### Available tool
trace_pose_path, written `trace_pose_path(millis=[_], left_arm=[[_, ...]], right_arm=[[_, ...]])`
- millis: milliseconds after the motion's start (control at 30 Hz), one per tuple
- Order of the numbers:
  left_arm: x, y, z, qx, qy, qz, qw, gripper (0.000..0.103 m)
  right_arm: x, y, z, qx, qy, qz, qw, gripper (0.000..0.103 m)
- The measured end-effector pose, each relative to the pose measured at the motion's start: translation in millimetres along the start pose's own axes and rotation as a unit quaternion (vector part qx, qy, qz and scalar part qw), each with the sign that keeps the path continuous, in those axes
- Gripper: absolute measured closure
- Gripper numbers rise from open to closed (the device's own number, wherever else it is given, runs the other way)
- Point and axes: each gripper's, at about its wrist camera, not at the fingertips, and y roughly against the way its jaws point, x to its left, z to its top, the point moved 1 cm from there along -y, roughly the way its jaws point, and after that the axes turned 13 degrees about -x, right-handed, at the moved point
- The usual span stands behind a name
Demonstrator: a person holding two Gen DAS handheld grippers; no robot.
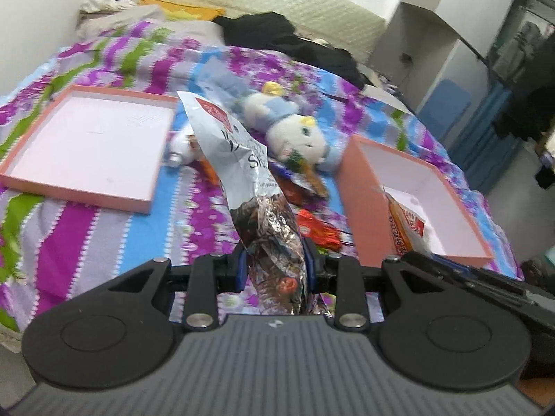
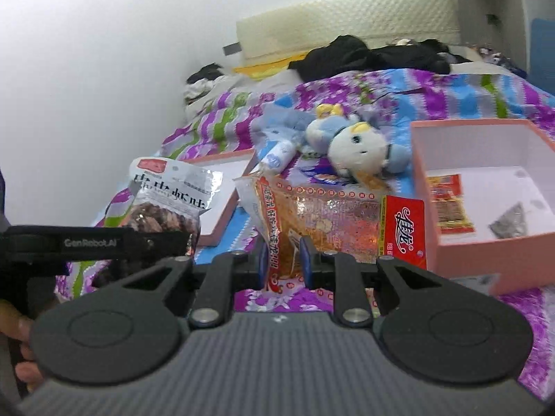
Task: Organize snacks
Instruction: 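Carry the white bag with the left tool while the right tool carries the bread packet to the pink box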
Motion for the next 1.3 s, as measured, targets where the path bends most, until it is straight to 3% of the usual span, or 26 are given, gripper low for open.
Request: trace_pose_path(millis=[267, 600, 1000, 1300], left_arm=[[-61.3, -2.1, 23.5, -0.007, -0.029, -0.062, 0.9976, 0.068], [-134.6, -47.1, 15.1, 0.029, -0.047, -0.133, 0.9895, 0.068], [-199.6, -158.5, 26.2, 0.065, -0.08, -0.168, 0.9805, 0.068], [-232.8, -259.6, 32.0, 0.113, -0.092, -0.157, 0.9768, 0.068]], right_arm=[[-32.8, 40.4, 23.8, -0.034, 0.022, -0.07, 0.997, 0.08], [-76.4, 61.2, 34.4, -0.043, 0.028, -0.128, 0.99, 0.08], [-160.9, 16.5, 49.0, -0.034, -0.002, -0.178, 0.983, 0.08], [-220.4, -37.1, 58.5, -0.008, -0.002, -0.198, 0.98, 0.08]])
